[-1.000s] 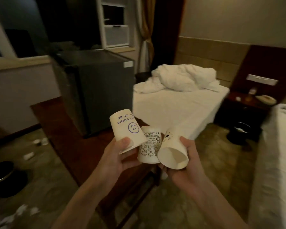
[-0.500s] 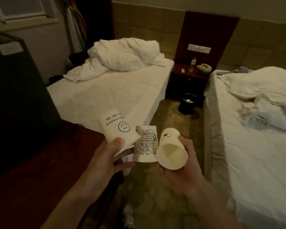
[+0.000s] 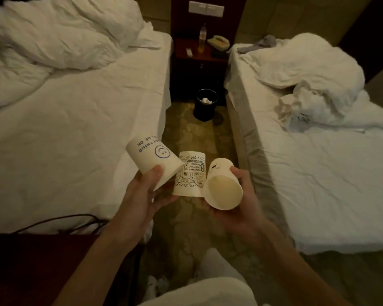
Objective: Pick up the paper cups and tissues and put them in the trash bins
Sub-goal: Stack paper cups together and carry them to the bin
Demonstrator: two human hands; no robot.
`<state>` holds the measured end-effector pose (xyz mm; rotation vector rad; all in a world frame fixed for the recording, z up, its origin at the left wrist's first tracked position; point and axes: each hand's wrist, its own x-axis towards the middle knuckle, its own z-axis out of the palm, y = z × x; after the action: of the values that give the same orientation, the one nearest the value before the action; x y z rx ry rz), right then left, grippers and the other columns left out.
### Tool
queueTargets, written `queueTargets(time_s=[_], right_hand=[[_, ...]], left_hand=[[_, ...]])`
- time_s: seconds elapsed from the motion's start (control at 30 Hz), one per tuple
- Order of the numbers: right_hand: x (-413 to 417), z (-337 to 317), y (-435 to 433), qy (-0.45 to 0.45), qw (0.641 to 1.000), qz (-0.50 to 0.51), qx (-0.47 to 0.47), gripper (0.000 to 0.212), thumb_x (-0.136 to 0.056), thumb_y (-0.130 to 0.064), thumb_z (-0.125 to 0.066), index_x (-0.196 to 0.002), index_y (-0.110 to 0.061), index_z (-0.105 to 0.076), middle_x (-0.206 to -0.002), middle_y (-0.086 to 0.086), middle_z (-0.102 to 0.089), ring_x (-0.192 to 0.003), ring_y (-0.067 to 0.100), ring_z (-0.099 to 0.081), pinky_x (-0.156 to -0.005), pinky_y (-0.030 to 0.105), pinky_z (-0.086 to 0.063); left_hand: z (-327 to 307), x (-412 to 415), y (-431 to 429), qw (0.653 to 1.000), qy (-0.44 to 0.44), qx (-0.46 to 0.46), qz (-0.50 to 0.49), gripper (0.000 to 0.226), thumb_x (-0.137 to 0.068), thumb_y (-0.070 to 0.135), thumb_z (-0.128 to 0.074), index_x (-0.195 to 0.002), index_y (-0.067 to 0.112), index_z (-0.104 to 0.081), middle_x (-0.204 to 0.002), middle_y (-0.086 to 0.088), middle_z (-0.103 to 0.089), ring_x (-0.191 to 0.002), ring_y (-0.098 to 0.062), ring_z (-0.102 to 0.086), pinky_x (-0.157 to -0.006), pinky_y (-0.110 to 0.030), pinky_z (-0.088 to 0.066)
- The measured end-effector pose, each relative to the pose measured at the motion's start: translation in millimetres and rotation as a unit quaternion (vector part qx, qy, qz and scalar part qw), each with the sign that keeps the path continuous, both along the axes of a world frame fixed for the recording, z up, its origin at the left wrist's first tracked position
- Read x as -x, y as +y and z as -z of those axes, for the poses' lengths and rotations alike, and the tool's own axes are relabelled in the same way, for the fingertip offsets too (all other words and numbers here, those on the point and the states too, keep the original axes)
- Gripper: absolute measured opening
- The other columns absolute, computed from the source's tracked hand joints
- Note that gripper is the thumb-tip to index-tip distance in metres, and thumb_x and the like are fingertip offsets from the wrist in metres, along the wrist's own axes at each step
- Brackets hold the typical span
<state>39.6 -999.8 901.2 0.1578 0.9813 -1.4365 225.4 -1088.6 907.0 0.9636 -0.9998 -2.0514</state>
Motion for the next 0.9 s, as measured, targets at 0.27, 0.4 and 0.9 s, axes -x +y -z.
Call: queueTargets(time_s=[0.27, 0.4, 0.9], right_hand=[[89, 35, -109, -0.054, 0.993, 0.101, -0.037, 0.066, -0.065, -0.037, -0.076, -0.123, -0.013, -0.054, -0.077, 0.018, -0.073, -0.063, 0.031, -0.071, -0.059, 0.034, -0.057], [149, 37, -190, -0.090, 0.991, 0.096, -0.033, 0.066, -0.066, -0.037, -0.078, -0.121, -0.011, -0.054, -0.079, 0.021, -0.072, -0.065, 0.032, -0.071, -0.061, 0.036, -0.057], [318, 35, -453, -0.040, 0.998, 0.039, -0.023, 0.083, -0.058, -0.040, -0.078, -0.133, -0.028, -0.045, -0.115, 0.021, -0.064, -0.088, 0.033, -0.069, -0.060, 0.036, -0.056]], left_hand=[[18, 95, -119, 0.998, -0.032, -0.018, 0.045, 0.075, -0.066, 0.045, -0.076, -0.132, 0.020, -0.052, -0.119, -0.006, -0.070, -0.109, -0.022, -0.068, -0.074, -0.035, -0.059], [9, 154, -190, 0.998, -0.039, -0.038, 0.020, 0.069, -0.074, 0.038, -0.077, -0.134, 0.017, -0.050, -0.120, -0.008, -0.070, -0.107, -0.022, -0.069, -0.073, -0.035, -0.059], [16, 329, -440, 0.998, -0.062, 0.002, -0.003, 0.054, -0.077, 0.039, -0.067, -0.126, 0.023, -0.053, -0.116, 0.000, -0.072, -0.109, -0.017, -0.068, -0.081, -0.036, -0.059]])
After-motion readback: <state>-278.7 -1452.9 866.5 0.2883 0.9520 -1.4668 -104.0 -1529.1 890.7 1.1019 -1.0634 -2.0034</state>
